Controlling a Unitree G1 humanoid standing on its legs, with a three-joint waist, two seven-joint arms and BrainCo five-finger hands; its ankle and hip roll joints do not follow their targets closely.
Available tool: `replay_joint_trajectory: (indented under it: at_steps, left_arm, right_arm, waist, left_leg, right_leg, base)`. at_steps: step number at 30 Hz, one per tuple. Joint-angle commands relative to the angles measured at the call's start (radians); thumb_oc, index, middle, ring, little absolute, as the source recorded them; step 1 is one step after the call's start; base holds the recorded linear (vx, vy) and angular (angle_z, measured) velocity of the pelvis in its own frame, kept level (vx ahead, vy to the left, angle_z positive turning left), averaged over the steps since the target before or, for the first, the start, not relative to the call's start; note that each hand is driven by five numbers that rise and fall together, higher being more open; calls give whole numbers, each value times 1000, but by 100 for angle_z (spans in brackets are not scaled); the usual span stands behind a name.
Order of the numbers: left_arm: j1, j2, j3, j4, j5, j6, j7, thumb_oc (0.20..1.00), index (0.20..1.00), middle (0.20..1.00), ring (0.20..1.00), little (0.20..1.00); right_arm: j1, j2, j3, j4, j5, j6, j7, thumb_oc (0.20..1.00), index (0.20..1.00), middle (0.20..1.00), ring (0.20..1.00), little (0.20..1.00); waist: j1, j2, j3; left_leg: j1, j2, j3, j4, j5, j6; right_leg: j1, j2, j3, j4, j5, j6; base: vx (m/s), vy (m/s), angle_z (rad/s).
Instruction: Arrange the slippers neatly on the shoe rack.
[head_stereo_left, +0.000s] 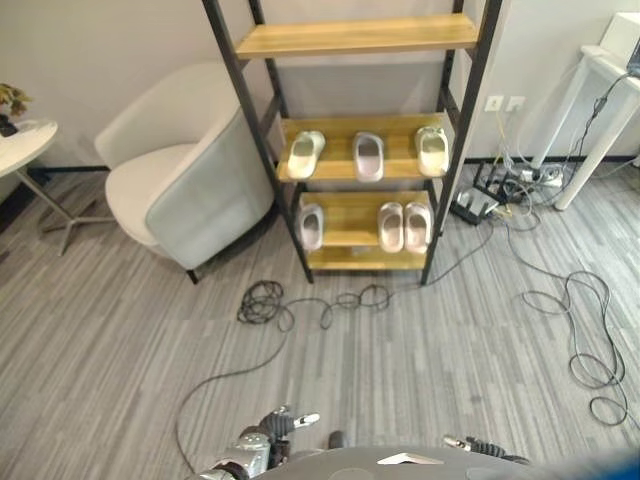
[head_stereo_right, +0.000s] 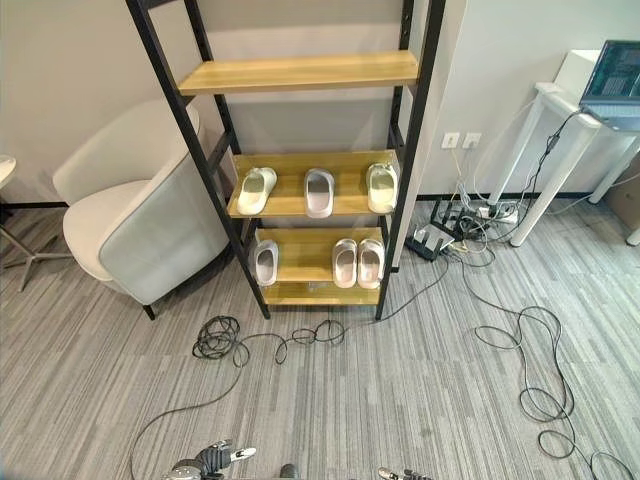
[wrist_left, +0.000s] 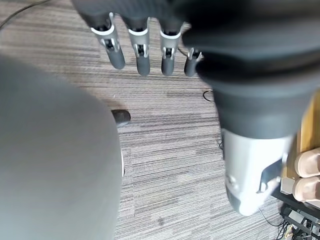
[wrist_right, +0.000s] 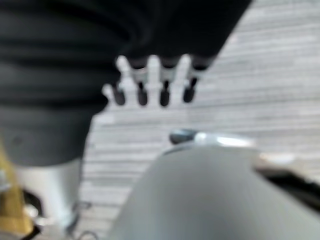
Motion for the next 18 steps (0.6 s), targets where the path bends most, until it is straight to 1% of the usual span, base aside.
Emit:
replay_joint_trajectory:
  at_steps: [1, 3, 4, 5, 6, 7, 8, 9, 10, 11, 12, 13, 14, 15, 16, 18]
  left_arm:
    - [-66, -5, -14, 31, -28, -13, 26, 1000, 1000, 1000, 1000, 1000]
    - [-68, 2, -9, 29, -23, -14, 29, 1000, 1000, 1000, 1000, 1000]
    - [-73, 5, -12, 27, -10, -15, 29, 1000, 1000, 1000, 1000, 1000]
    - [-79, 8, -12, 21, -8, -15, 28, 1000, 1000, 1000, 1000, 1000]
    - [-91, 10, -15, 6, -7, -16, 27, 1000, 1000, 1000, 1000, 1000]
    - [-95, 13, -14, -6, -2, -19, 28, 1000, 1000, 1000, 1000, 1000]
    - [-97, 17, -17, -12, 9, -23, 28, 1000, 1000, 1000, 1000, 1000]
    - [-101, 20, -16, -16, 17, -26, 24, 1000, 1000, 1000, 1000, 1000]
    - [-98, 20, -14, -18, 19, -25, 21, 1000, 1000, 1000, 1000, 1000]
    - [-93, 18, -14, -17, 25, -25, 17, 1000, 1000, 1000, 1000, 1000]
    - [-92, 21, -14, -18, 26, -26, 12, 1000, 1000, 1000, 1000, 1000]
    - [-93, 23, -15, -13, 29, -26, 10, 1000, 1000, 1000, 1000, 1000]
    - [-96, 22, -14, -7, 26, -26, 6, 1000, 1000, 1000, 1000, 1000]
    - [-94, 21, -13, -2, 21, -25, 5, 1000, 1000, 1000, 1000, 1000]
    - [-86, 18, 3, 10, 1, -21, 4, 1000, 1000, 1000, 1000, 1000]
    - [-72, 19, 11, 12, -6, -19, 17, 1000, 1000, 1000, 1000, 1000]
  right_arm:
    - [-52, 14, 13, -7, 10, -14, 3, 1000, 1000, 1000, 1000, 1000]
    - [-62, 15, 22, -15, 15, -17, 4, 1000, 1000, 1000, 1000, 1000]
    - [-74, 13, 20, -19, 16, -18, 3, 1000, 1000, 1000, 1000, 1000]
    - [-80, 12, 21, -22, 14, -20, 0, 1000, 1000, 1000, 1000, 1000]
    - [-87, 8, 22, -26, 10, -19, -2, 1000, 1000, 1000, 1000, 1000]
    - [-90, 5, 25, -29, 4, -20, -4, 1000, 1000, 1000, 1000, 1000]
    - [-90, 4, 31, -30, -4, -19, -5, 1000, 1000, 1000, 1000, 1000]
    - [-91, 2, 35, -27, -13, -20, -7, 1000, 1000, 1000, 1000, 1000]
    - [-88, 3, 37, -23, -19, -20, -8, 1000, 1000, 1000, 1000, 1000]
    - [-84, 7, 41, -19, -27, -20, -11, 1000, 1000, 1000, 1000, 1000]
    - [-81, 9, 43, -18, -27, -23, -11, 1000, 1000, 1000, 1000, 1000]
    - [-84, 6, 45, -18, -23, -23, -11, 1000, 1000, 1000, 1000, 1000]
    - [-87, 9, 47, -17, -25, -25, -13, 1000, 1000, 1000, 1000, 1000]
    - [-88, 12, 51, -13, -29, -25, -12, 1000, 1000, 1000, 1000, 1000]
    - [-90, 22, 59, -5, -40, -22, -8, 1000, 1000, 1000, 1000, 1000]
    - [-85, 35, 66, -5, -52, -17, -11, 1000, 1000, 1000, 1000, 1000]
  waist:
    - [-2, -9, 58]
    - [4, -25, 65]
    - [9, -37, 80]
    - [12, -45, 95]
    - [14, -56, 110]
    - [15, -63, 113]
    - [17, -72, 113]
    - [25, -76, 112]
    - [36, -80, 109]
    - [56, -78, 107]
    - [68, -76, 109]
    - [82, -73, 105]
    - [91, -79, 107]
    - [96, -80, 106]
    - [100, -76, 92]
    - [93, -75, 74]
  left_leg:
    - [49, 91, -66, 78, -133, -54]
    - [27, 108, -60, 151, -151, -67]
    - [-12, 108, -53, 228, -155, -76]
    - [-53, 116, -41, 297, -136, -82]
    - [-110, 131, -16, 376, -103, -86]
    - [-150, 147, 13, 430, -84, -83]
    - [-185, 157, 44, 461, -85, -78]
    - [-222, 151, 66, 453, -101, -70]
    - [-241, 139, 74, 417, -113, -61]
    - [-280, 130, 69, 358, -75, -60]
    - [-277, 121, 60, 290, -37, -69]
    - [-311, 117, 57, 215, -9, -77]
    - [-308, 110, 59, 158, 10, -81]
    - [-320, 109, 55, 139, 18, -82]
    - [-291, 106, 44, 88, 25, -72]
    - [-287, 98, 34, 109, 61, -65]
  right_leg:
    - [-42, -34, -14, 120, -116, 53]
    - [-35, -20, -3, 127, -133, 40]
    - [-30, -19, -8, 137, -142, 33]
    - [-24, -25, -12, 145, -148, 28]
    - [-19, -32, -23, 154, -155, 22]
    - [-17, -35, -33, 157, -160, 16]
    - [-12, -39, -42, 160, -169, 12]
    - [0, -43, -50, 152, -176, 16]
    - [16, -43, -50, 140, -179, 22]
    - [41, -31, -46, 121, -181, 28]
    - [69, -26, -44, 102, -186, 33]
    - [92, -17, -38, 86, -192, 39]
    - [119, -20, -27, 71, -200, 45]
    - [128, -21, -14, 67, -204, 48]
    - [140, -18, 6, 64, -211, 54]
    - [143, -25, 13, 67, -212, 58]
  base:
    - [59, -127, 2]
    - [56, -154, 0]
    - [7, -157, 2]
    - [-21, -165, 4]
    - [-3, -137, 9]
    - [50, -136, 12]
    - [113, -97, 32]
    - [164, -52, 36]
    - [239, -7, 29]
    - [285, 23, 18]
    - [340, 52, 16]
    - [321, 69, 14]
    - [323, 88, 1]
    - [308, 114, -20]
    - [309, 134, -31]
    - [252, 119, -58]
